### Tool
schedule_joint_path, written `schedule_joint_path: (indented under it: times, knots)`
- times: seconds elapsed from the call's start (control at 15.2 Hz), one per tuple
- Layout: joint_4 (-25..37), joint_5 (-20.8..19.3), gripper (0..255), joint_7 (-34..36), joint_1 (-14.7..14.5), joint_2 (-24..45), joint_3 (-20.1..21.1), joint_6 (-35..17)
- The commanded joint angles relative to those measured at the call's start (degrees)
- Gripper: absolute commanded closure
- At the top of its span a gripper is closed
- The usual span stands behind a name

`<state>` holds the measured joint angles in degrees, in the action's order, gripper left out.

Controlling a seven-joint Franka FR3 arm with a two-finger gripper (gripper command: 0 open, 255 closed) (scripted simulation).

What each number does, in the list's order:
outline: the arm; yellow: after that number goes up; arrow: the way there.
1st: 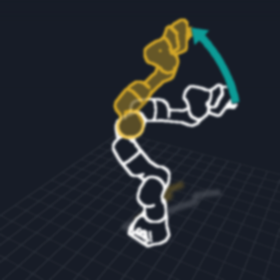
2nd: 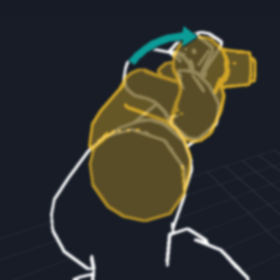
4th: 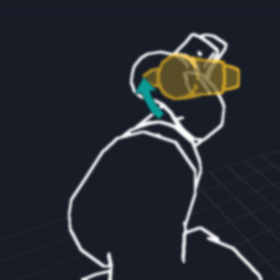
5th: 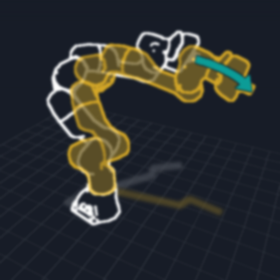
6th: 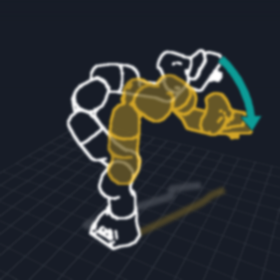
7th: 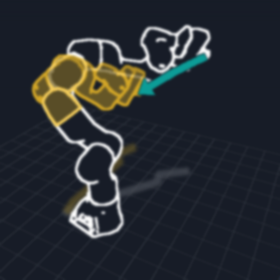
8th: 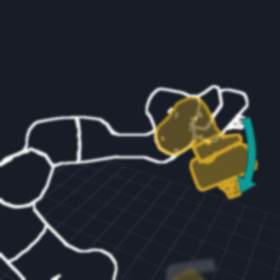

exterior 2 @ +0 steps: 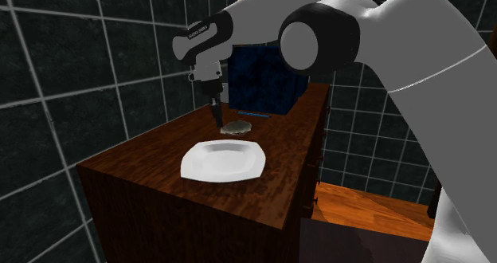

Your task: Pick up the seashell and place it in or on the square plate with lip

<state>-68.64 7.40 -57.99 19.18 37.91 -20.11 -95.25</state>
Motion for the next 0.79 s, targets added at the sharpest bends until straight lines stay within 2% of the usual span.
schedule_joint_path:
  times: [0.0, 0.4, 0.46, 0.73]
  knots:
    - [0.0, 0.0, 255, 0.0, 0.0, 0.0, 0.0, 0.0]
    - [0.0, 0.0, 255, 0.0, 0.0, 0.0, 0.0, 0.0]
    - [0.0, 0.0, 0, 0.0, 0.0, 0.0, 0.0, 0.0]
    - [-15.15, -0.94, 0, 4.2, -1.22, -10.79, -3.26, -9.87]
